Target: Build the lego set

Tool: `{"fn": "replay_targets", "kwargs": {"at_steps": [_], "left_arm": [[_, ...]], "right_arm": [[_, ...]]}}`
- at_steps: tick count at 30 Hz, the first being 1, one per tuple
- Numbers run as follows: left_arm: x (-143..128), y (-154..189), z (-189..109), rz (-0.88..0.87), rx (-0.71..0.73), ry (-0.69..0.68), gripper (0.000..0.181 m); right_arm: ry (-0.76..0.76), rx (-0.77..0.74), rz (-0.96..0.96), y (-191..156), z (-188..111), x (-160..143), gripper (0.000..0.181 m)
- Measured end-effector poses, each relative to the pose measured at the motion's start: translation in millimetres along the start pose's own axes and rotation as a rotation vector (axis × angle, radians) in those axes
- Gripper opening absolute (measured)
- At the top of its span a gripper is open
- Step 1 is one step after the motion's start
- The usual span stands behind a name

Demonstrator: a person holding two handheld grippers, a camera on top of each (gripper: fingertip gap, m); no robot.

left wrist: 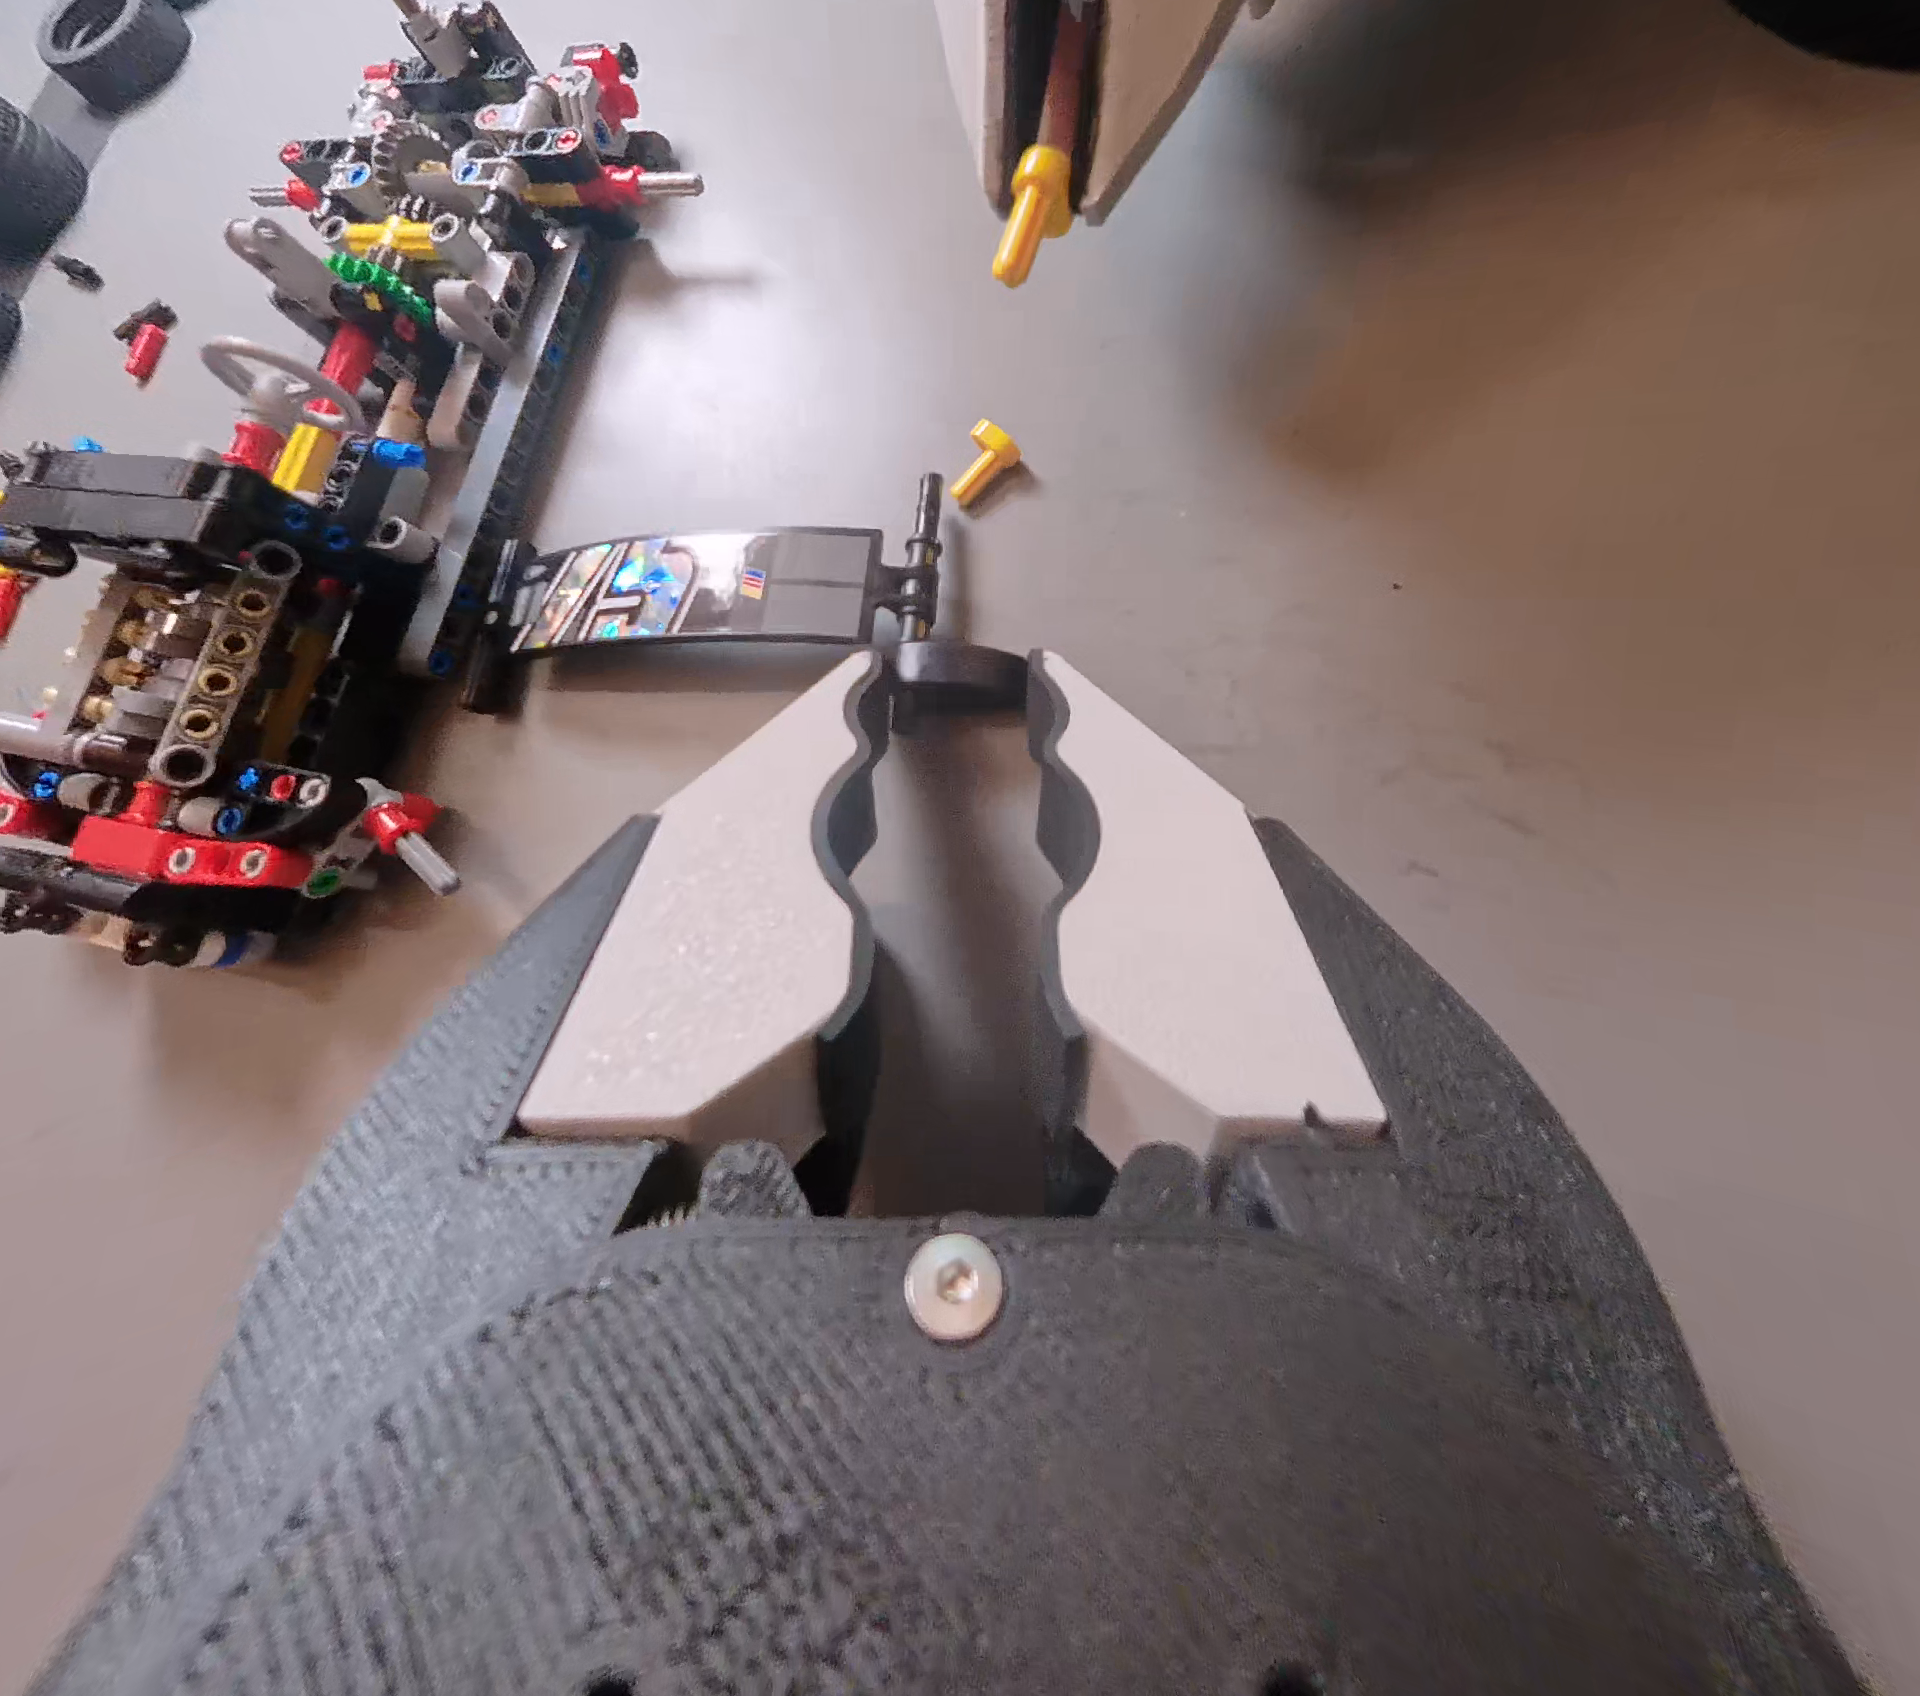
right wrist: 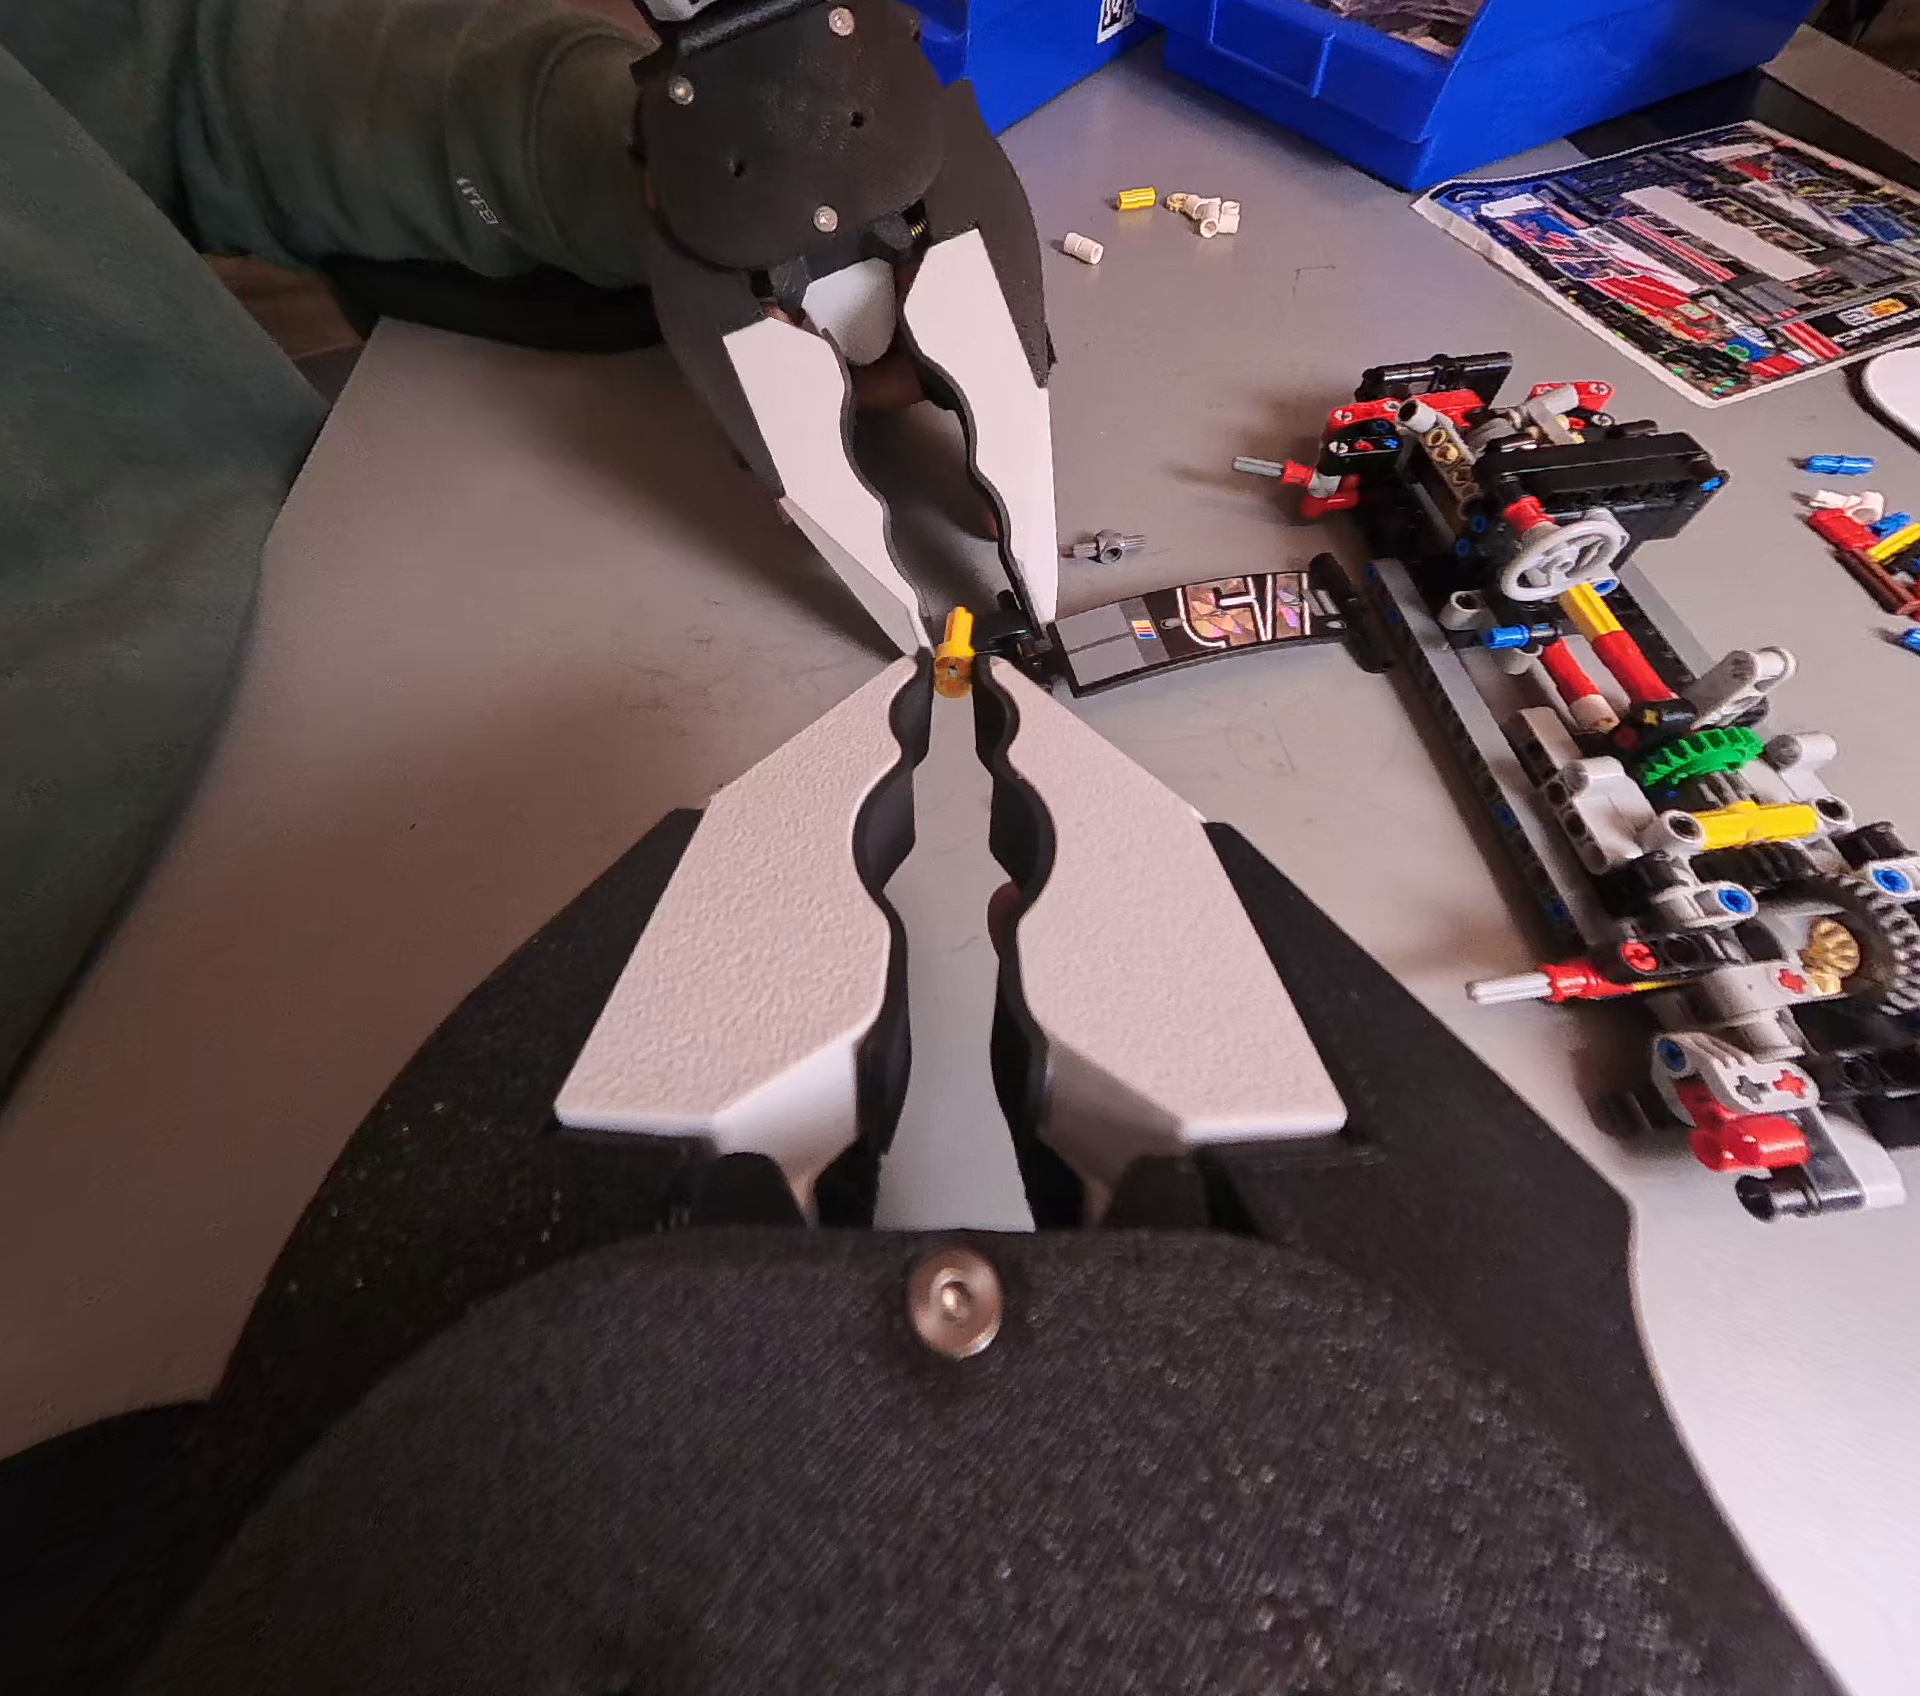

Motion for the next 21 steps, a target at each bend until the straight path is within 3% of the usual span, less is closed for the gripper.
{"fn": "replay_targets", "kwargs": {"at_steps": [5,13,21], "left_arm": [[0,-3,-6,-0.101,-0.046,0.076,0.024],[10,-15,-34,-0.446,-0.257,0.408,0.024],[16,-10,-36,-0.442,-0.305,0.472,0.024]], "right_arm": [[0.0,0.002,-0.004,-2,1,0,0.004],[0.028,0.019,0.066,-12,15,9,0.004],[0.03,0.076,0.312,-9,27,8,0.004]]}}
Point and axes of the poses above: each gripper's, where its closed fingertips meet, z out along the fingers, x out of its top, y = z × x across the jaws, the point moved 5 cm from there along -z, back along the fingers, and after that the axes turned 9 degrees about z, right-handed, at the moved point
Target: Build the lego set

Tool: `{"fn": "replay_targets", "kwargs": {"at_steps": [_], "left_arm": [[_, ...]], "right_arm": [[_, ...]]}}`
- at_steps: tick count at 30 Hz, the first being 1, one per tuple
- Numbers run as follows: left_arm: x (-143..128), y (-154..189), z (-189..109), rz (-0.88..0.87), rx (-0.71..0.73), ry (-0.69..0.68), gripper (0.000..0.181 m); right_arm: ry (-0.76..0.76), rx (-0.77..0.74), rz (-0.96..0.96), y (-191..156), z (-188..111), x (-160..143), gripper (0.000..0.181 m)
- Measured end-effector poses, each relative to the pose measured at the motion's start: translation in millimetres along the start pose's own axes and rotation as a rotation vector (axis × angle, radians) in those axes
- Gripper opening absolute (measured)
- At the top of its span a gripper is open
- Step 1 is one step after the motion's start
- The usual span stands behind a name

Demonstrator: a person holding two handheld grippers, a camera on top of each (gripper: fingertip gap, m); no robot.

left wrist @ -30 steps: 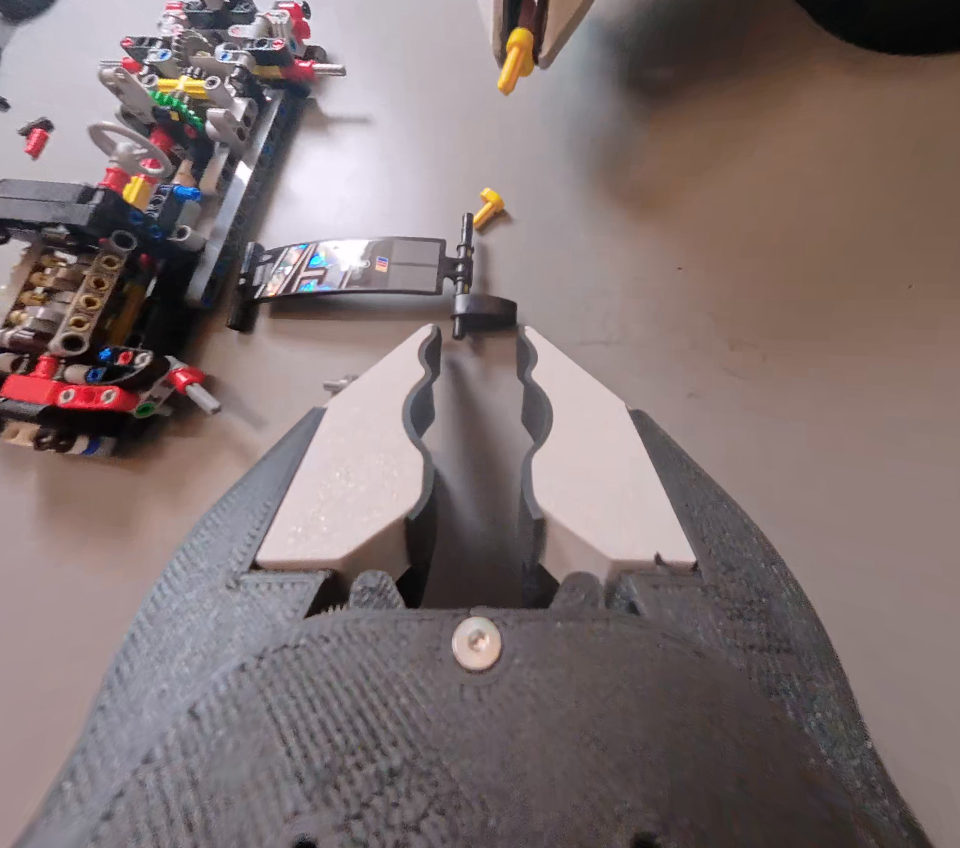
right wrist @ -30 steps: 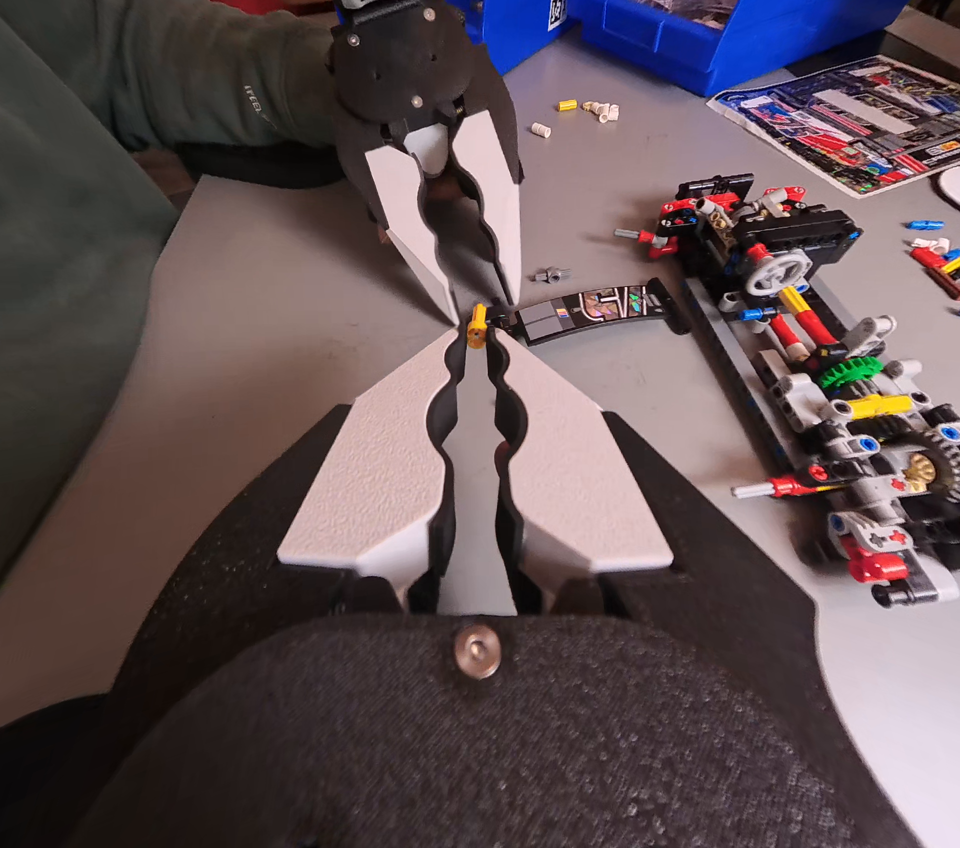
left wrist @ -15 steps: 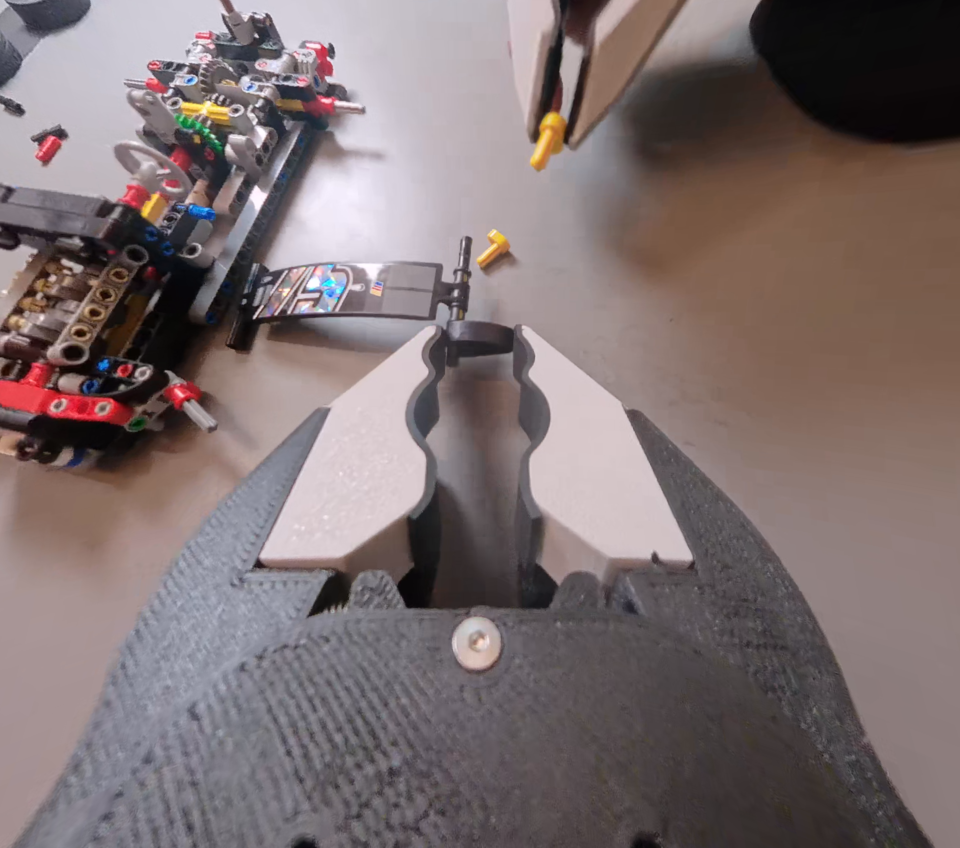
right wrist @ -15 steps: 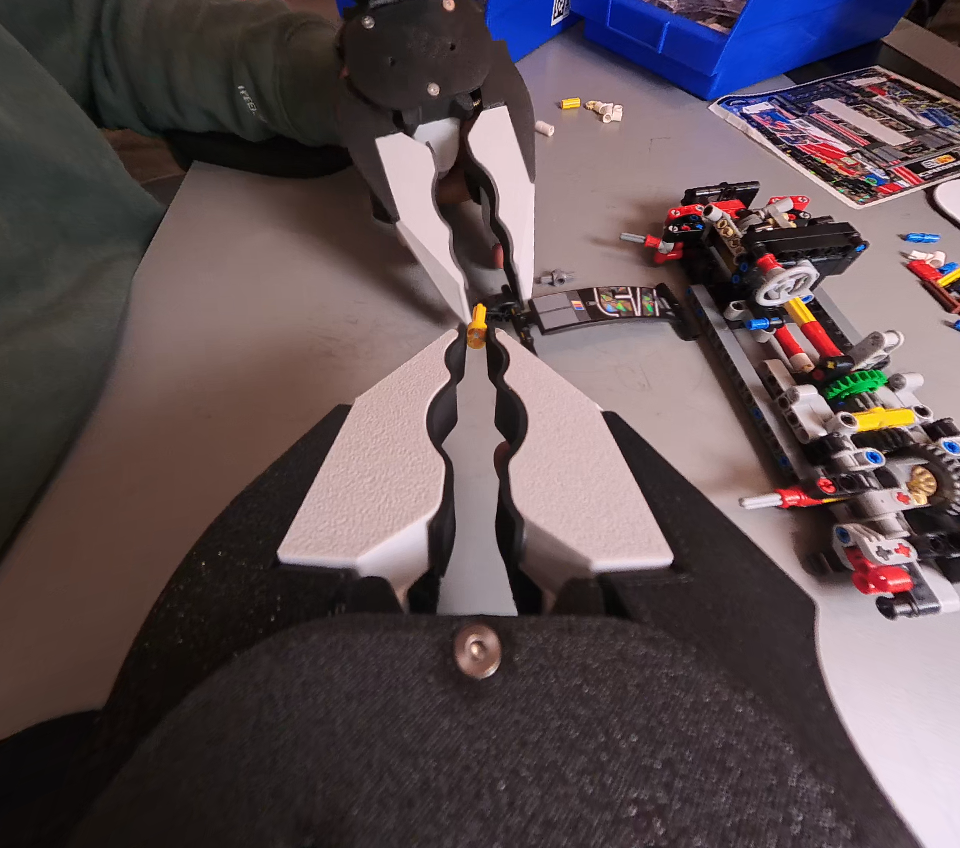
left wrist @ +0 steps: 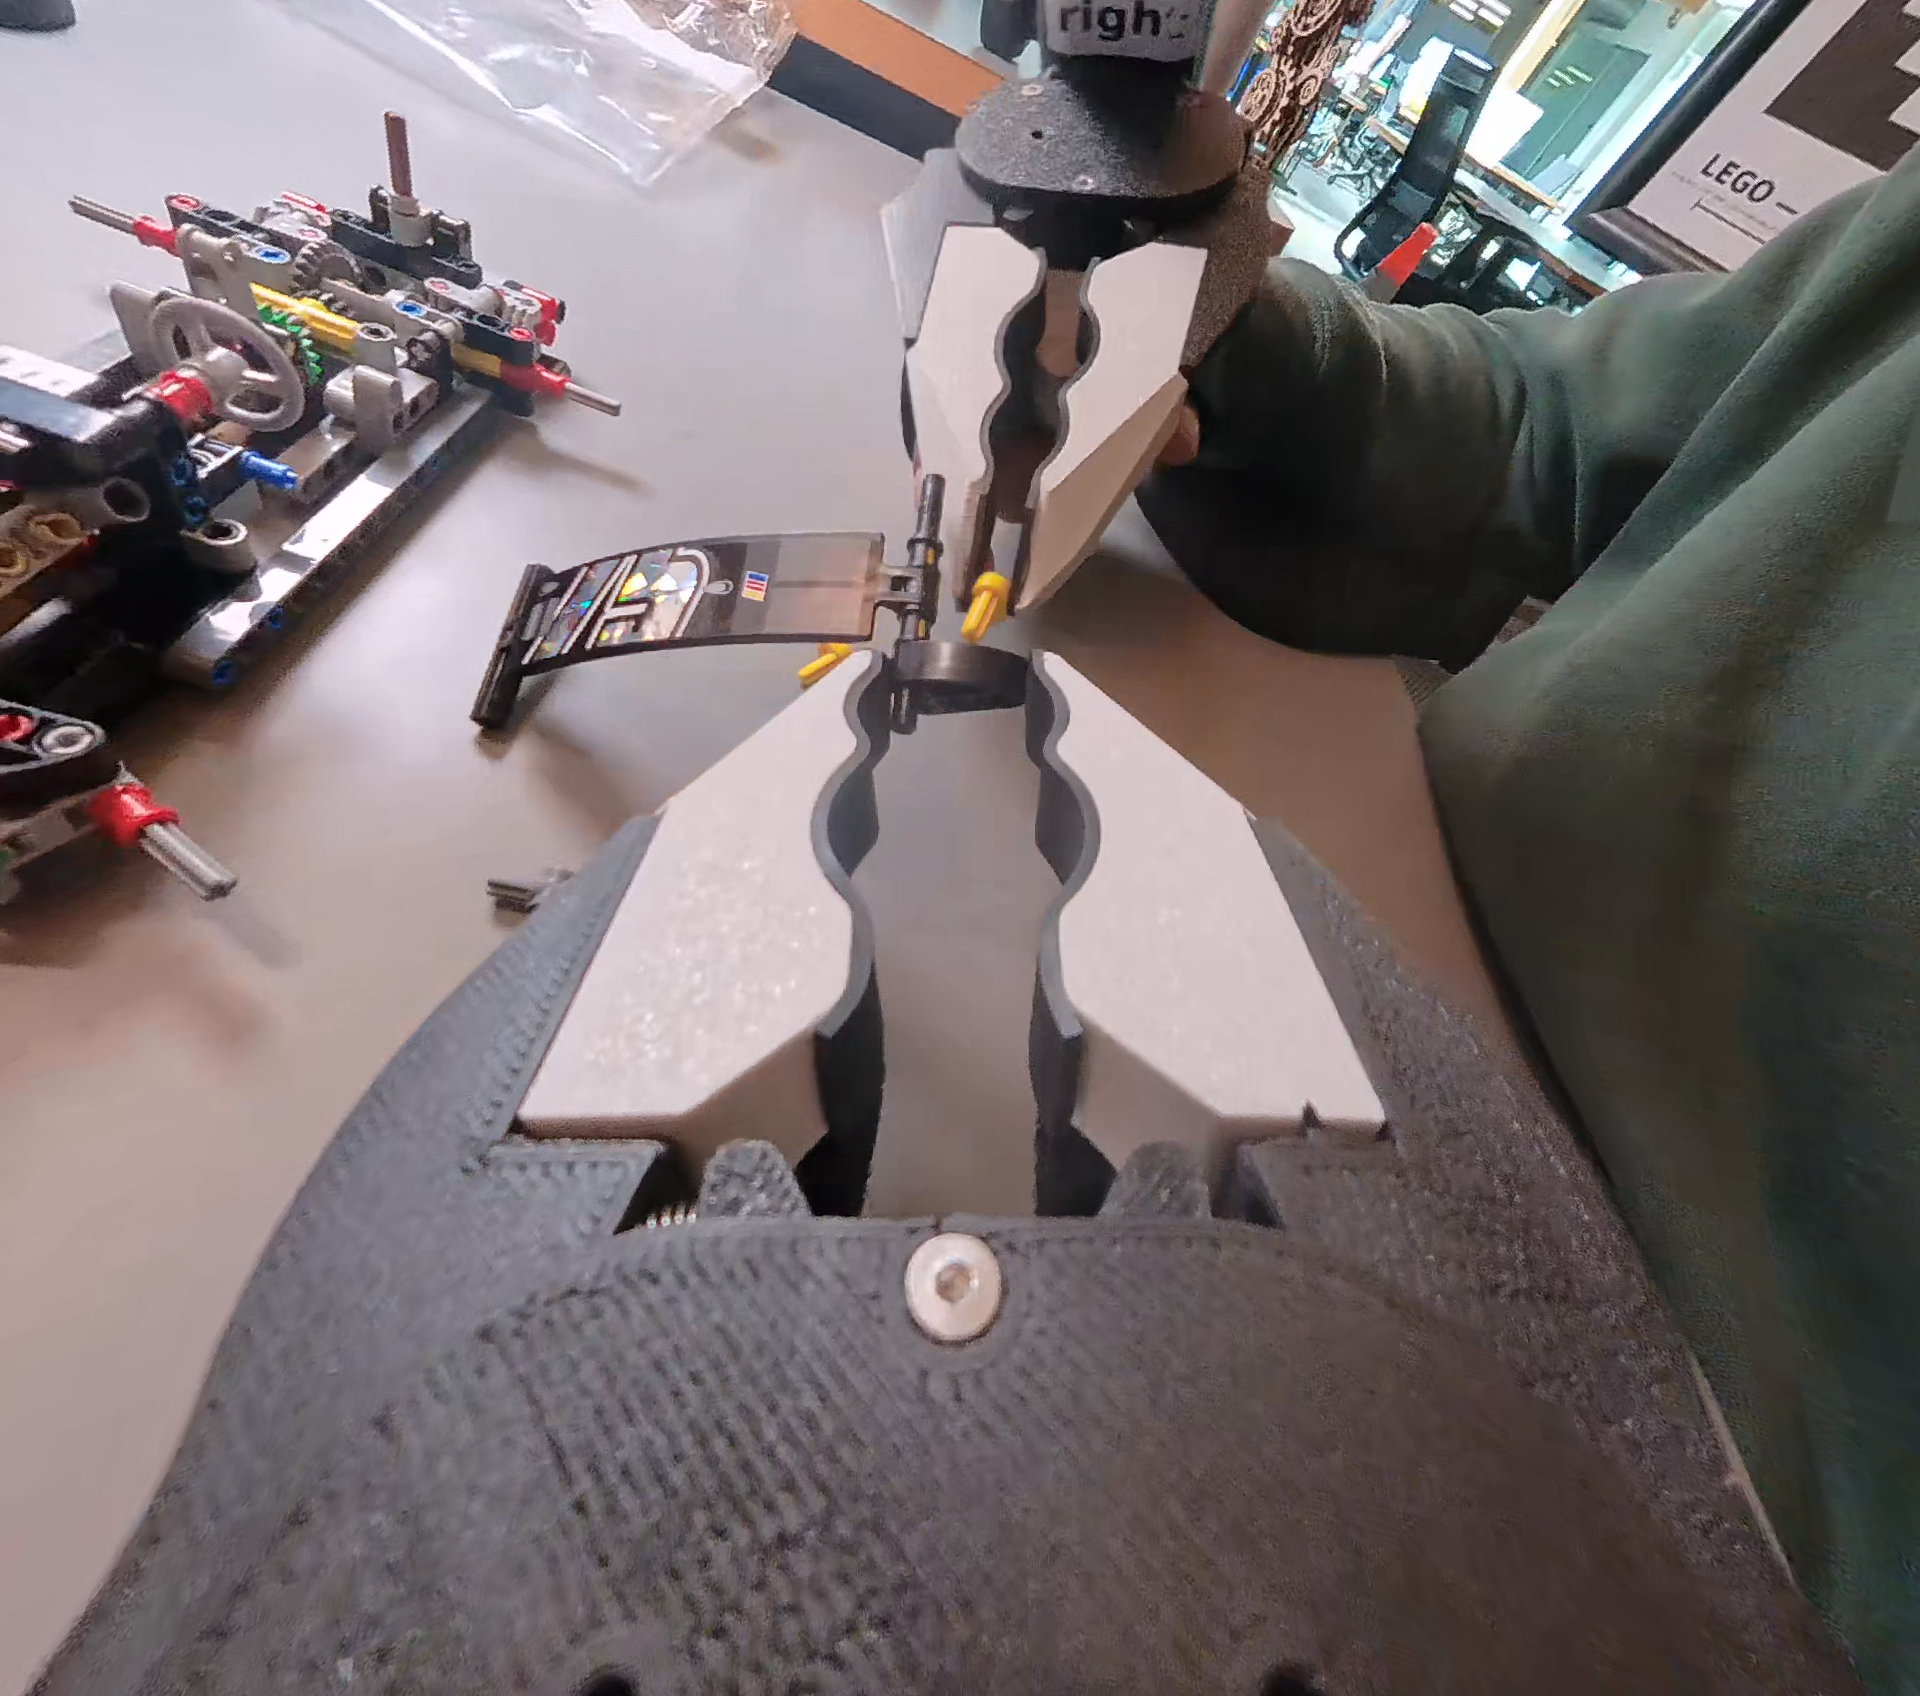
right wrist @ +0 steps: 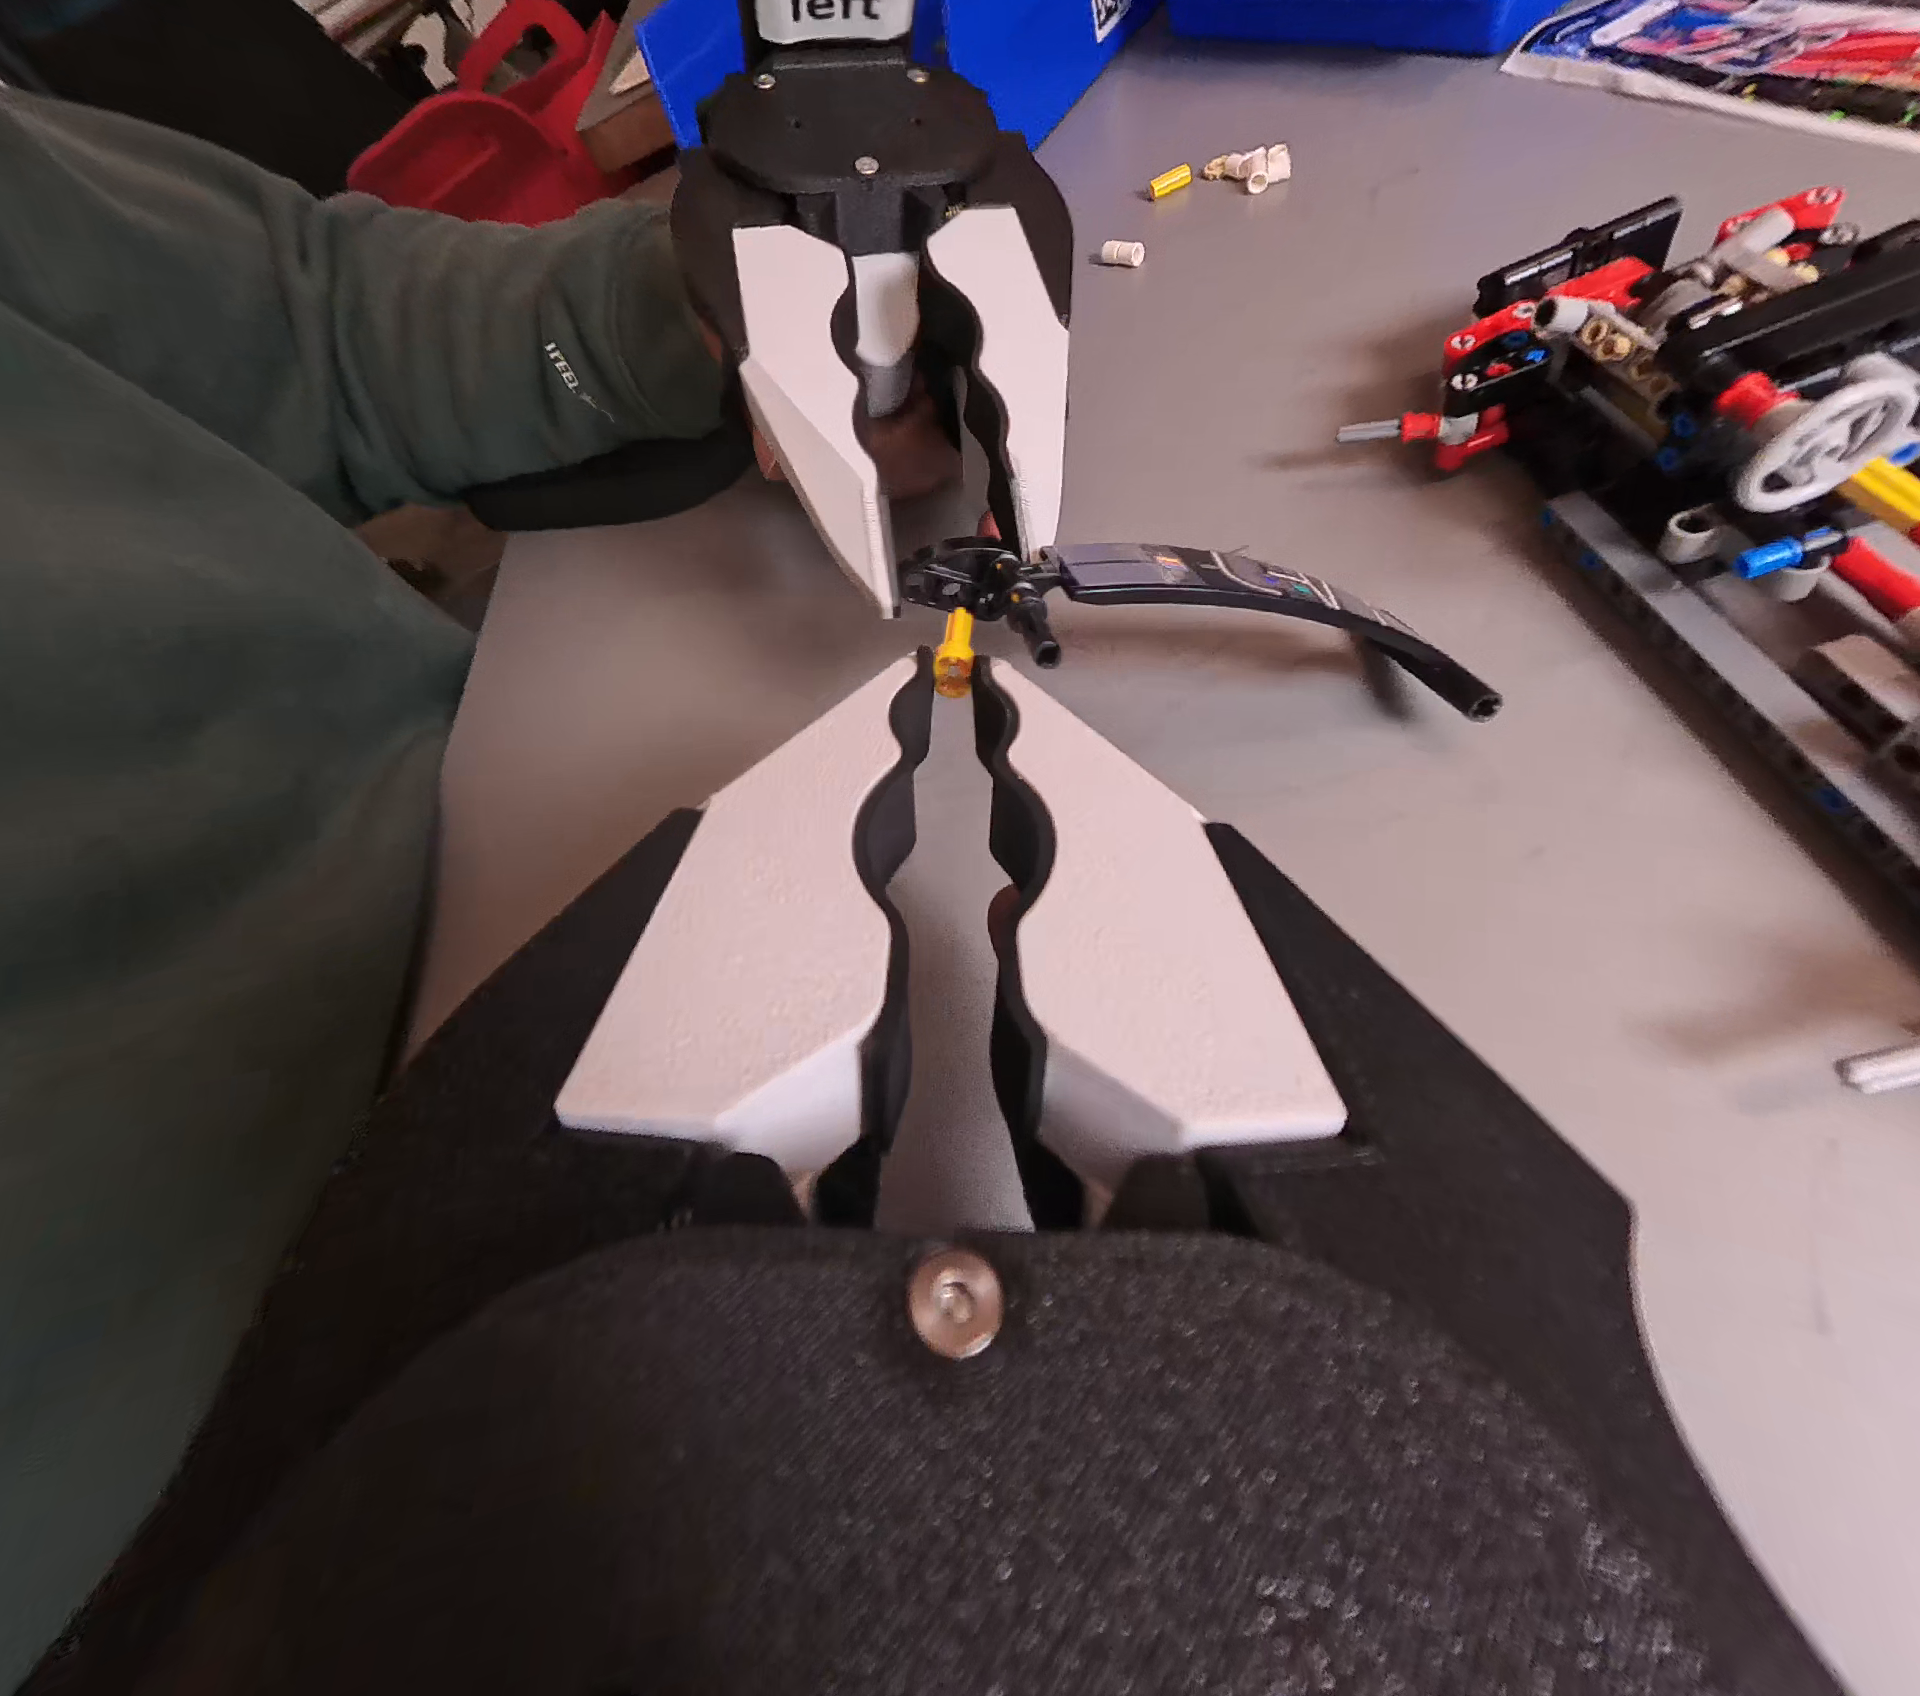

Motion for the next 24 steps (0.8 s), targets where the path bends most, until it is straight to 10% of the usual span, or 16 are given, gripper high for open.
{"fn": "replay_targets", "kwargs": {"at_steps": [24], "left_arm": [[-4,18,7,0.108,-0.054,-0.048,0.023]], "right_arm": [[-0.093,0.137,0.138,-2,4,-12,0.003]]}}
Point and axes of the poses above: each gripper's, where its closed fingertips meet, z out along the fingers, x out of its top, y = z × x across the jaws, the point moved 5 cm from there along -z, back along the fingers, and after that the axes turned 9 degrees about z, right-handed, at the moved point
